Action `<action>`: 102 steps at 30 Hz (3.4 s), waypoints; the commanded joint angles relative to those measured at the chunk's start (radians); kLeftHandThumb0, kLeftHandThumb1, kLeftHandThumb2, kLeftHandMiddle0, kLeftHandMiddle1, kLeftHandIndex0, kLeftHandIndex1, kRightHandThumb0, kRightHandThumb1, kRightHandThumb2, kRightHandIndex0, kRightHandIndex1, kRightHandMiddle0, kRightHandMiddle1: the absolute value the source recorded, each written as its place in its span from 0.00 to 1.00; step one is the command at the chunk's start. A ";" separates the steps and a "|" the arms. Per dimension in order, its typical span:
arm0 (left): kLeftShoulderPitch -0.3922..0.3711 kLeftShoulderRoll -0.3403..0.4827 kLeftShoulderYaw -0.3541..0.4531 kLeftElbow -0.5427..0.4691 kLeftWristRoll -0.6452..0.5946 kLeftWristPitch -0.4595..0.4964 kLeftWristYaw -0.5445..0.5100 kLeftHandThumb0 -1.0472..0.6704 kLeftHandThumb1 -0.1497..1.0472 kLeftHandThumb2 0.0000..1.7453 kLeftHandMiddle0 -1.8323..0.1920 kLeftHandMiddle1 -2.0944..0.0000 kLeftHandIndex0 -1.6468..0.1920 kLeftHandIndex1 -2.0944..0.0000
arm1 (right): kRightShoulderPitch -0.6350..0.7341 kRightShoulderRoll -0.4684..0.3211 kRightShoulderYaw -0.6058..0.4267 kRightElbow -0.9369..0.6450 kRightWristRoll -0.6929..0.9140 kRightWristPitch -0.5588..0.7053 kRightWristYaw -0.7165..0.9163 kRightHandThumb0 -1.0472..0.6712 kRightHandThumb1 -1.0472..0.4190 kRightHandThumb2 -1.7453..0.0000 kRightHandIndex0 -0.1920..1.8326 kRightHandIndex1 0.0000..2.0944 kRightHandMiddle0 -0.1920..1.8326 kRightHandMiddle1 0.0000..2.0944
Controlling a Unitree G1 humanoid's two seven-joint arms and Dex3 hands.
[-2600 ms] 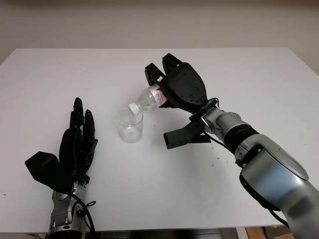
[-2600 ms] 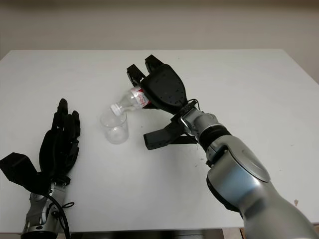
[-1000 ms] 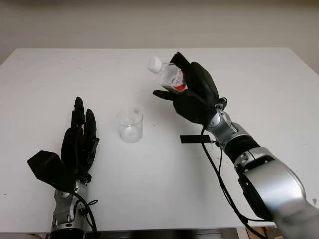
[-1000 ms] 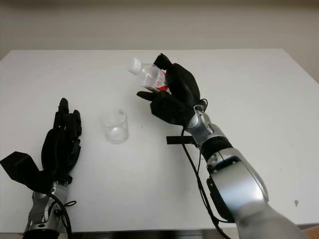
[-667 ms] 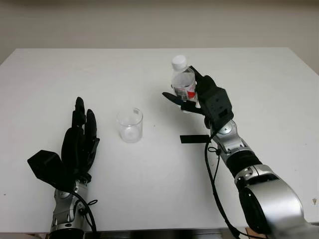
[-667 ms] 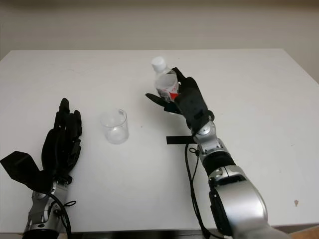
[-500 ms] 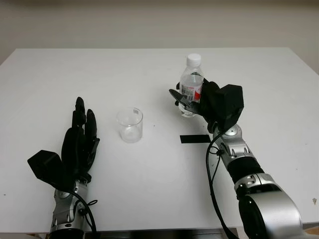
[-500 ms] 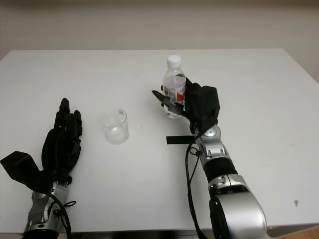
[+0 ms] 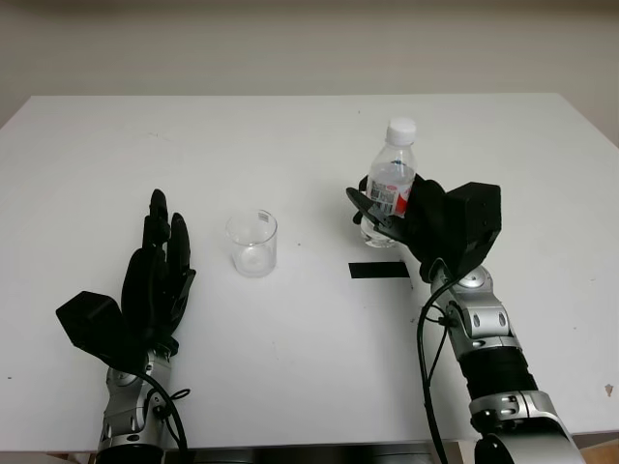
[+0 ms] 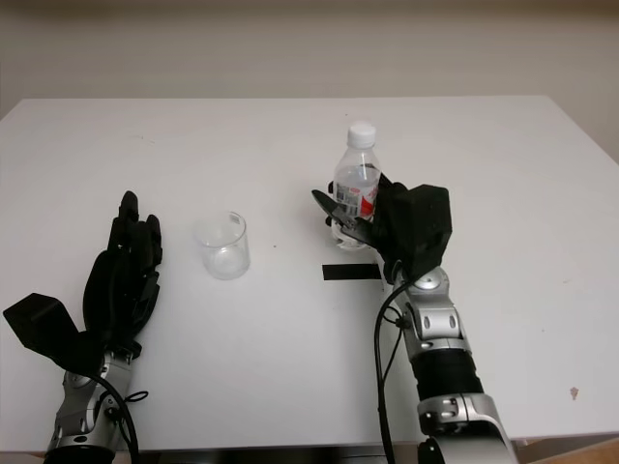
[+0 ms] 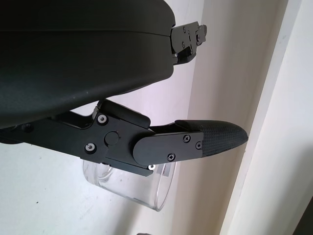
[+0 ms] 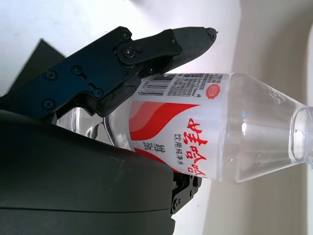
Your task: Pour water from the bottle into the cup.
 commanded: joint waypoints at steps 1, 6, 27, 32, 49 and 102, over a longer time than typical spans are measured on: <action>0.046 -0.013 -0.004 0.034 -0.004 0.015 -0.002 0.17 1.00 0.28 1.00 0.99 1.00 0.98 | 0.005 -0.011 0.005 -0.035 -0.010 -0.028 0.007 0.35 0.00 0.74 0.74 1.00 0.53 1.00; 0.052 -0.010 -0.009 0.029 0.007 0.012 0.001 0.17 1.00 0.29 1.00 0.98 1.00 0.98 | 0.041 -0.004 0.014 -0.024 -0.026 -0.093 0.024 0.35 0.00 0.73 0.73 1.00 0.51 1.00; 0.071 0.001 0.004 -0.005 -0.011 0.041 -0.002 0.17 1.00 0.27 1.00 0.98 1.00 0.98 | 0.089 0.070 0.027 0.014 -0.010 -0.066 0.030 0.33 0.00 0.71 0.78 1.00 0.57 1.00; 0.072 0.009 0.008 -0.004 -0.014 0.040 -0.013 0.17 1.00 0.27 1.00 0.98 1.00 0.98 | 0.101 0.078 0.030 0.022 -0.005 -0.079 0.038 0.33 0.00 0.70 0.79 1.00 0.57 1.00; 0.076 0.021 0.031 -0.040 -0.051 0.102 -0.028 0.16 1.00 0.26 0.99 0.97 0.99 0.97 | 0.106 0.070 0.047 0.090 -0.031 -0.252 0.072 0.23 0.01 0.96 0.02 0.84 0.01 0.80; 0.065 0.027 0.033 -0.025 -0.051 0.099 -0.036 0.17 1.00 0.26 0.99 0.97 0.99 0.97 | 0.185 0.030 -0.004 0.071 0.028 -0.427 0.153 0.08 0.06 0.97 0.00 0.00 0.00 0.00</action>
